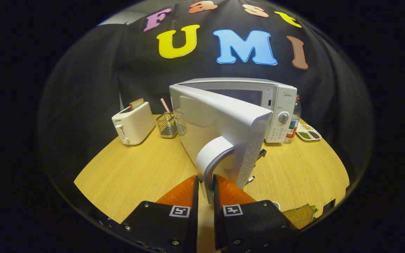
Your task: Open the microwave, put the food inside, and close the microwave door.
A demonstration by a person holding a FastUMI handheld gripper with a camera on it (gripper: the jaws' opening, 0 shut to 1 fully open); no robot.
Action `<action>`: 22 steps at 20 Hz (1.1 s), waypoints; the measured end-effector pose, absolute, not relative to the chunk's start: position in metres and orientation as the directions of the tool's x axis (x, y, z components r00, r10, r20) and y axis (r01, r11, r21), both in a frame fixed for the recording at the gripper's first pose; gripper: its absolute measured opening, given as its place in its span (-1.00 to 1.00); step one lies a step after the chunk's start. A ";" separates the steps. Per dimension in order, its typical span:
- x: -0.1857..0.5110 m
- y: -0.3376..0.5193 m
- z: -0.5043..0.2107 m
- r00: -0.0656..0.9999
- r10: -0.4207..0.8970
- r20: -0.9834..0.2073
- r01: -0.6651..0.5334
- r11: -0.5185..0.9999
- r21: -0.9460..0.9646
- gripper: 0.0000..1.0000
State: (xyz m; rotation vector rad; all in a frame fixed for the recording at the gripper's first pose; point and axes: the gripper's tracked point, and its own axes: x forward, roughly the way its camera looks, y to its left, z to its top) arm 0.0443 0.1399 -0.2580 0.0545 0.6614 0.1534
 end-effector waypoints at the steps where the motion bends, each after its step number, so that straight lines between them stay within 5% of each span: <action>1: 0.041 0.148 -0.257 0.779 0.168 -0.604 -0.131 0.986 0.105 -0.61; 19: -0.025 0.251 -0.201 0.730 0.477 -0.489 -0.395 0.879 0.268 -0.25; 21: -0.035 0.248 -0.180 0.725 0.522 -0.450 -0.428 0.852 0.300 0.21; 22: -0.038 0.242 -0.171 0.729 0.532 -0.432 -0.434 0.846 0.311 0.73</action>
